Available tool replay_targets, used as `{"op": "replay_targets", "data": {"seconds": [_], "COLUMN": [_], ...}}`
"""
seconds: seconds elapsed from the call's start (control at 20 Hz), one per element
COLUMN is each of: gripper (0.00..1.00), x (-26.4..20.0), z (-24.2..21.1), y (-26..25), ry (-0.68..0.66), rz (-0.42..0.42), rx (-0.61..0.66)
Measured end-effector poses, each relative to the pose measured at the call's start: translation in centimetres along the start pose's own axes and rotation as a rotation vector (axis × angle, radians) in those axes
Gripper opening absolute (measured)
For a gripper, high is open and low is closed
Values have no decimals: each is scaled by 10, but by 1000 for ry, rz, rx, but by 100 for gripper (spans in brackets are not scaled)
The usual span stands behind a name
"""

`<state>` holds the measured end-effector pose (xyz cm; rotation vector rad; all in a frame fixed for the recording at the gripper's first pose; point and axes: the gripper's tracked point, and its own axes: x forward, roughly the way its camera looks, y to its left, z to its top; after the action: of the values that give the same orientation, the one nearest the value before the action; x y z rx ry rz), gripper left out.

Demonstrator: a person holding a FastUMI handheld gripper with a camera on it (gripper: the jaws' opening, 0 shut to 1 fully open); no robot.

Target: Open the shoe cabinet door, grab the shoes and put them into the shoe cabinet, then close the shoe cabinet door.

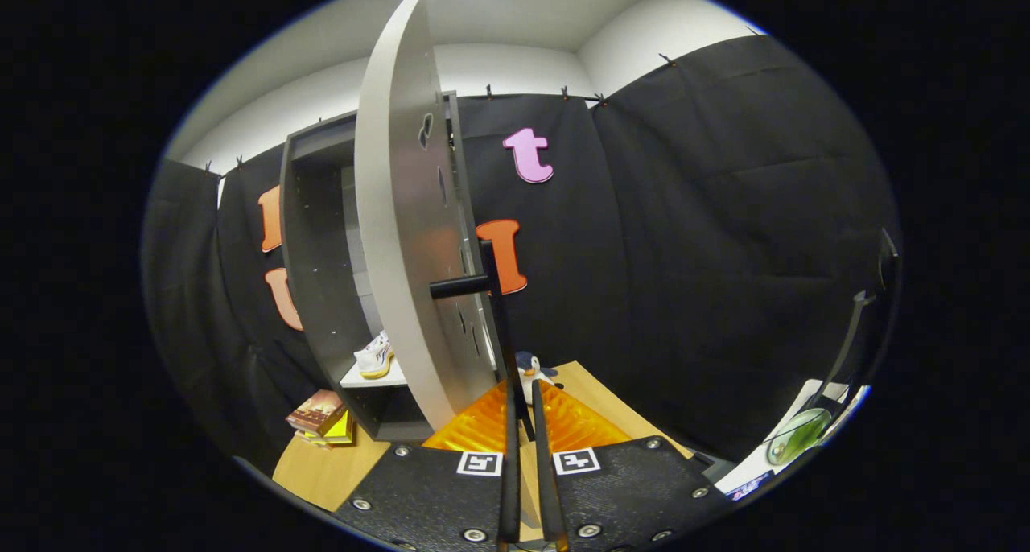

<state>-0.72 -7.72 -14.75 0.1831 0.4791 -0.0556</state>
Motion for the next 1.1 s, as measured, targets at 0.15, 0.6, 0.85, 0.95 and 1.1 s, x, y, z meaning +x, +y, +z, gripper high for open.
{"op": "replay_targets", "data": {"seconds": [0.15,0.6,0.85,0.95,1.1], "gripper": [12,40,69,76,79], "x": [-15,-59,-54,-42,-24], "z": [-6,6,-4,-17,-52], "y": [-18,2,56,79,114], "ry": [11,-59,-28,2,74], "rz": [-52,-94,-3,47,102], "rx": [0,-61,-200,-225,-191]}}
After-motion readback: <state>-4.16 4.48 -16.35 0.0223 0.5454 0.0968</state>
